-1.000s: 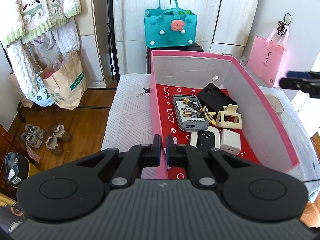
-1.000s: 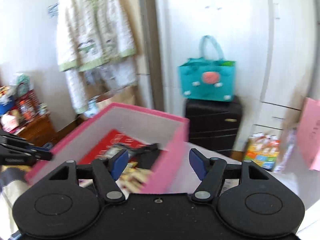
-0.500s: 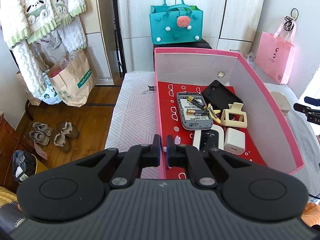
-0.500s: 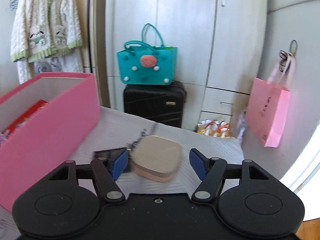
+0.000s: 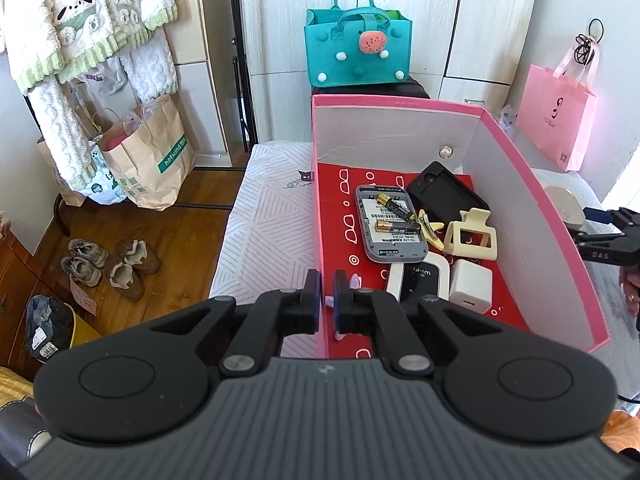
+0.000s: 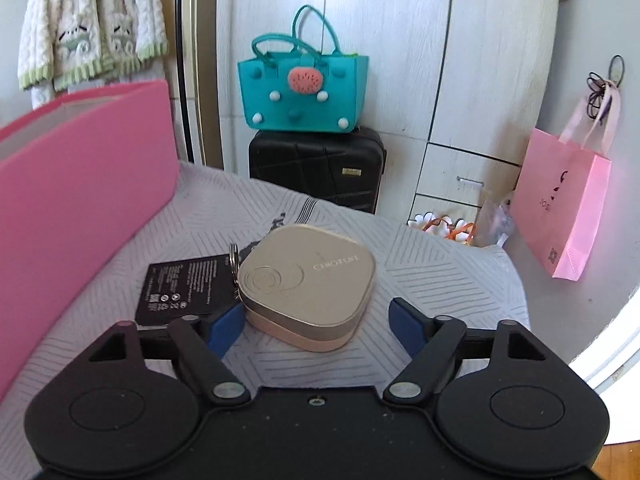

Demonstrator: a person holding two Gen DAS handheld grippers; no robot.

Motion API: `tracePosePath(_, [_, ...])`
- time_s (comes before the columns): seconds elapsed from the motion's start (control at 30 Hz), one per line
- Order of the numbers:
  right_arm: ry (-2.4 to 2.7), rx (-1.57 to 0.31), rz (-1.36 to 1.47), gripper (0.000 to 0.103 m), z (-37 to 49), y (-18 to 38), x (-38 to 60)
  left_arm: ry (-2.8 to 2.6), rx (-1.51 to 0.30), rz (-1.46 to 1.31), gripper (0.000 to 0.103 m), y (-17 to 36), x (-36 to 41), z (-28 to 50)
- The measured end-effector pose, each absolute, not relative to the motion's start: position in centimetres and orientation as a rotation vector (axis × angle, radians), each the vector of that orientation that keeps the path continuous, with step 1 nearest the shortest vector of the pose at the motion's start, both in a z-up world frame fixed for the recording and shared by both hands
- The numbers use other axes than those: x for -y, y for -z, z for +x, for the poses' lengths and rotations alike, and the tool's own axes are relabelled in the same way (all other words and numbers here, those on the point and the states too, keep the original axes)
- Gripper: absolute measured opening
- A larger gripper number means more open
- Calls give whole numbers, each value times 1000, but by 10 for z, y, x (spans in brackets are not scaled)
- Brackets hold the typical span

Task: Organize rigid objects
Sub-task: 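Move the open right tool back toward the beige round case, then grasp the beige round case with the right tool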

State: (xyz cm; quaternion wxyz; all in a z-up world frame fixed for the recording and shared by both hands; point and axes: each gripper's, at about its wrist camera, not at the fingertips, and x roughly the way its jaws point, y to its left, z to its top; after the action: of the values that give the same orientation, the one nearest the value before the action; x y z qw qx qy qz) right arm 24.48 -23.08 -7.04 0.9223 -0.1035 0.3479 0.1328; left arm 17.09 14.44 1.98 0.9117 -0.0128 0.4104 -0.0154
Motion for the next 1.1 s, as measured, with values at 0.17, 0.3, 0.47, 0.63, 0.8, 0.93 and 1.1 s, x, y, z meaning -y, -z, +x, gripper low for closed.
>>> tracePosePath(0.17, [-285,-703,-197,87,255,75,230,41,-860,-11,5,-19,-144,173])
tracePosePath(0.3, [-294,-700,-156,88,265,77,233,47,-860,-8,5,-19,-144,174])
tracePosePath(0.47, [-285,-707,-90,90,271,81,240,48,-862,1,5,-19,-142,175])
tracePosePath(0.63, [-224,-722,-100,83,262,75,231,48,-869,18,5,-19,-140,176])
tracePosePath(0.8, [-228,-723,-115,83,245,71,231,45,-877,37,6,-19,-137,178])
tracePosePath(0.93, [-233,-741,-132,83,230,67,234,46,-876,48,6,-20,-137,178])
tracePosePath(1.1, [-230,-742,-102,83,210,60,239,46,-872,56,6,-19,-136,177])
